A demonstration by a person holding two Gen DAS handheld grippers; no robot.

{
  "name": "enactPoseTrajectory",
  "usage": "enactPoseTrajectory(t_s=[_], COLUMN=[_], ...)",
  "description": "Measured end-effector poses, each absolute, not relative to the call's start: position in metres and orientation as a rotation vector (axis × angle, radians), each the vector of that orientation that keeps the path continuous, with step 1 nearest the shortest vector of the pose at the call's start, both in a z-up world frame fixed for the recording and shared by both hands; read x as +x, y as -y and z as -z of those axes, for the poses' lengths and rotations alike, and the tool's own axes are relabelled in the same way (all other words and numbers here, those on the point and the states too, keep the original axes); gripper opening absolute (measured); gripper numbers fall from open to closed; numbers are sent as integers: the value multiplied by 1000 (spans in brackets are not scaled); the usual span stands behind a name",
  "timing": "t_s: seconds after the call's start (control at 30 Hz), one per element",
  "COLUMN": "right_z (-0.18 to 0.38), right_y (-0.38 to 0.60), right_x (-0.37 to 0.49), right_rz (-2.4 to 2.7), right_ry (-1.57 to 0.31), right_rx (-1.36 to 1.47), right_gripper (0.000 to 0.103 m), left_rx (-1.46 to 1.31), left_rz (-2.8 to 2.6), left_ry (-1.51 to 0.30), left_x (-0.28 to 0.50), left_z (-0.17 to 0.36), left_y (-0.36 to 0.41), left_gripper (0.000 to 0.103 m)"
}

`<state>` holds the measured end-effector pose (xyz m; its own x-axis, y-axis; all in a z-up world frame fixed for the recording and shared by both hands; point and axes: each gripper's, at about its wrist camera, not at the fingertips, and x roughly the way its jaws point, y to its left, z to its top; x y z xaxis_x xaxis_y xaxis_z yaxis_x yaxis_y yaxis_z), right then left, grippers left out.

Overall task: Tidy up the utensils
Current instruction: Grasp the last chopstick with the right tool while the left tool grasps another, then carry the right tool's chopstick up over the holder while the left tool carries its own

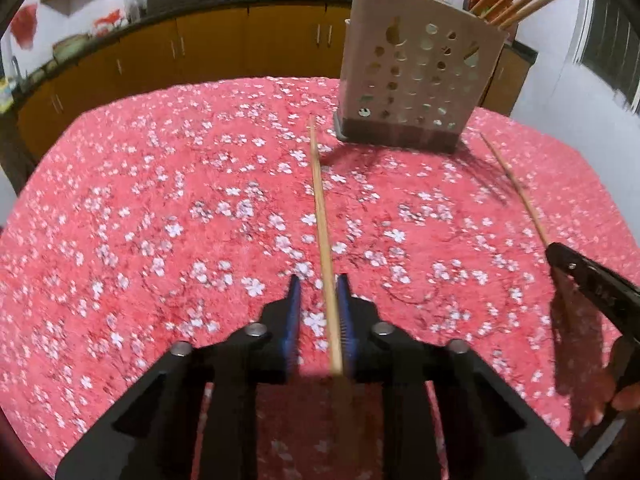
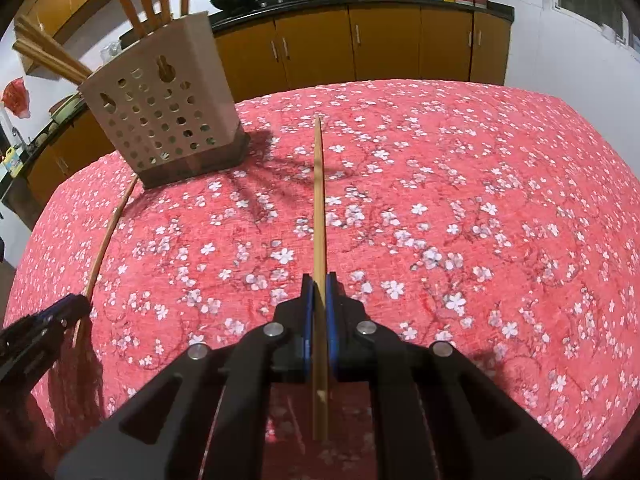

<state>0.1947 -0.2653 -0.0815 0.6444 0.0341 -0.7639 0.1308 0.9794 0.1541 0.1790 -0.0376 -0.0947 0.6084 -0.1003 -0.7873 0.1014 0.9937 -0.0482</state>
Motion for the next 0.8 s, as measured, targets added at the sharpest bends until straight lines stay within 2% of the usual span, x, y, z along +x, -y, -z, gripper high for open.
enactPoseTrajectory(t_s=[0.07,0.33,0.8], right_z=[81,81,85], right_y=[262,241,244], right_x=[196,207,224], right_rz=[33,-30,-20], right_ry=[-871,-864,-867], right_rx=[195,115,112], right_gripper=[8,8,8], left_rx=[-5,-37,-49], left_rz=[105,24,36], left_ry=[-912,-900,-876], left_x=[187,215,205], left_z=[94,94,92], left_y=[33,-3,-16], left_gripper=[9,9,10])
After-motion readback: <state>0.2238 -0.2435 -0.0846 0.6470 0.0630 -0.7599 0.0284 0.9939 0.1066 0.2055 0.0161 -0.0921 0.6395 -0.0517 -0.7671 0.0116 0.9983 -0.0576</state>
